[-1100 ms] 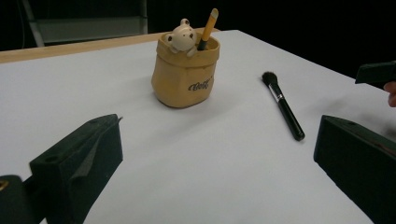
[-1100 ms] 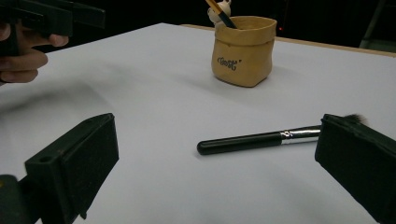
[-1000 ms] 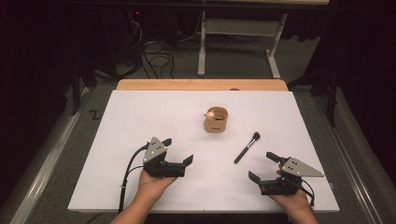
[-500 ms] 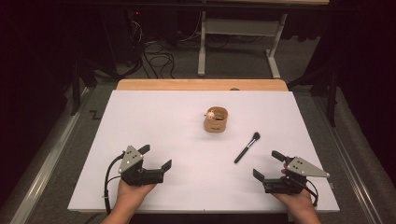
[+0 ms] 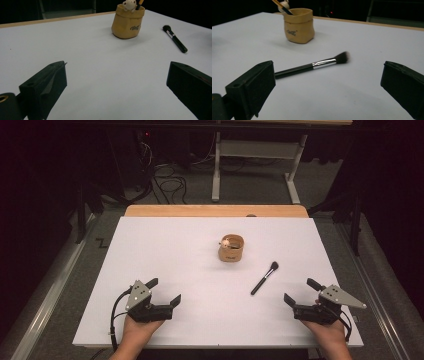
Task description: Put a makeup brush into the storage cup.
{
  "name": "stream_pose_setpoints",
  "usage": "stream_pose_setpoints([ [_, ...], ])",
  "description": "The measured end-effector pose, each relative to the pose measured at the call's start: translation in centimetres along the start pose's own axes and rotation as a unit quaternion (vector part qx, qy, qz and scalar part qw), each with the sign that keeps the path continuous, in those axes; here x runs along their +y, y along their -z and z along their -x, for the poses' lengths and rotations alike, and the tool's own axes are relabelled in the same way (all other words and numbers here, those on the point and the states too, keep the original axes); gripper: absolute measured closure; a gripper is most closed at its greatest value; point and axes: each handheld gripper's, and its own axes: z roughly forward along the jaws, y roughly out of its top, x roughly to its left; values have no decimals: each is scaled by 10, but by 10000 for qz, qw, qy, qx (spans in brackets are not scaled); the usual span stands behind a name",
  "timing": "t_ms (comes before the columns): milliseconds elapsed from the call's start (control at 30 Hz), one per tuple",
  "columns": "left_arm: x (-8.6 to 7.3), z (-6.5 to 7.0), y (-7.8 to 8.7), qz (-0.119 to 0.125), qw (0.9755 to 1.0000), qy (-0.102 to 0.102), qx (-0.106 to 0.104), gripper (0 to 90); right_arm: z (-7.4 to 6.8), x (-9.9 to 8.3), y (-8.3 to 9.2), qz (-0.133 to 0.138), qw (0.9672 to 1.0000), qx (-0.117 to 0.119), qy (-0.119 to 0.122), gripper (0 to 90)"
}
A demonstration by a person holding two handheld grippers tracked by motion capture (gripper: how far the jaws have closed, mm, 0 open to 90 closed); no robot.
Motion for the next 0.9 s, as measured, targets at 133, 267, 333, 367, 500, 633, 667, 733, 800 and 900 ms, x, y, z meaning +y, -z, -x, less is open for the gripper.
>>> stream_pose_setpoints([
  [133,3,-5,-1,27,9999,125,-59,37,4,2,-3,-251,9995,-190,-31,10],
  [267,3,-2,-1,-6,9999,-7,-154,37,4,5,-9,-567,9979,-301,-26,15],
  [333,2,-2,-1,-13,9998,-6,-207,37,5,6,-11,-750,9966,-353,-11,15],
  [367,2,-2,0,-16,9997,5,-232,37,4,6,-11,-857,9956,-373,-41,15],
  [500,1,-2,0,2,9997,-2,-240,37,4,9,-12,-1131,9926,-447,-41,14],
  [633,0,-3,2,66,9997,-73,-236,37,1,11,-13,-1398,9889,-490,-59,13],
  [667,1,-3,2,91,9997,-56,-237,37,0,11,-13,-1481,9878,-484,-58,12],
  [733,1,-3,4,147,9996,-50,-236,37,-2,11,-15,-1568,9865,-475,-57,12],
  [800,1,-3,5,158,9995,-67,-253,37,-4,11,-18,-1696,9846,-427,-12,9],
  [900,1,-2,6,191,9994,-86,-270,37,-10,13,-22,-1886,9812,-409,84,7],
])
